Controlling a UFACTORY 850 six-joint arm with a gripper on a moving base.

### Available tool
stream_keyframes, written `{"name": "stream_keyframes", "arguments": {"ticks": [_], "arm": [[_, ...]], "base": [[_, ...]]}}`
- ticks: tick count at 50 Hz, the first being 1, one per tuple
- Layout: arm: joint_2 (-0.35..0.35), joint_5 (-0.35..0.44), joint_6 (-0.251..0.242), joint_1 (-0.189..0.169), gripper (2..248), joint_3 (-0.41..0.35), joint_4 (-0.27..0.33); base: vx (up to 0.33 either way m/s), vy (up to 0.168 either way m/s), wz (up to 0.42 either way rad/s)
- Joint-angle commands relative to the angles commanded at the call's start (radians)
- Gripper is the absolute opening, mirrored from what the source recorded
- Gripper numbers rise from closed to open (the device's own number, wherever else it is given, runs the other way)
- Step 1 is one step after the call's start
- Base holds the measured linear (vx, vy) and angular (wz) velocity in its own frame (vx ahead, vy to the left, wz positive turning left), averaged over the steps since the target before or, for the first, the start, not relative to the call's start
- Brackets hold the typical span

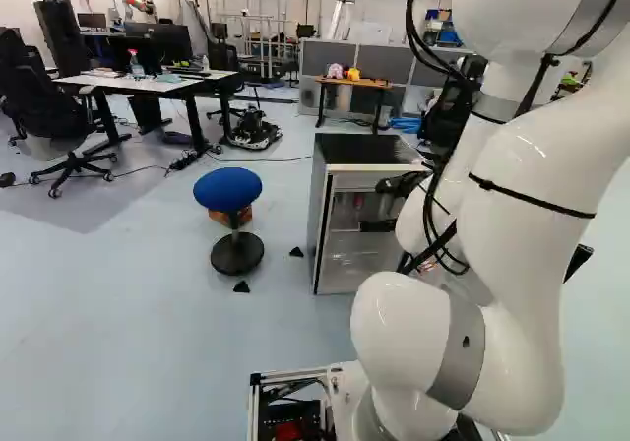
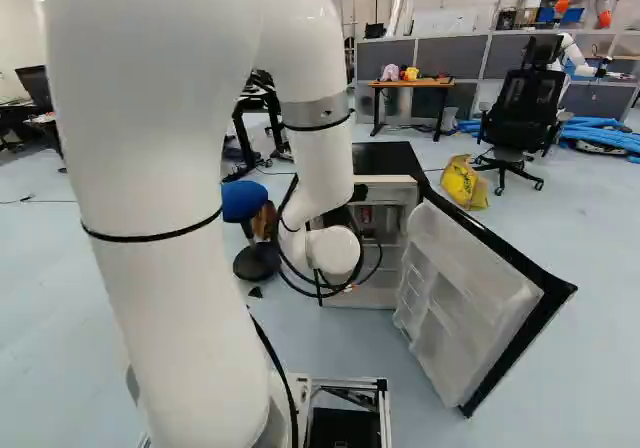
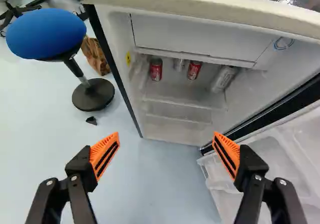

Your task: Grab a drink from the fridge

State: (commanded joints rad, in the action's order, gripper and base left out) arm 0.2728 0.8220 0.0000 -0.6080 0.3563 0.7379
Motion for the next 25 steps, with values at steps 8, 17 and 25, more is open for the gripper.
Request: {"name": "stream_keyframes", "arguments": {"ticks": [8,17,25], "arm": [[0.04,0.0,0.0,0.003,247,0.019,0.003],[0.085,0.001,0.0,0.005,247,0.043,0.016],[0.126,0.011,0.0,0.002,247,0.066,0.025]], "base": [[0.0,0.0,0.0],[0.0,0.0,0.0],[0.0,0.0,0.0]]}}
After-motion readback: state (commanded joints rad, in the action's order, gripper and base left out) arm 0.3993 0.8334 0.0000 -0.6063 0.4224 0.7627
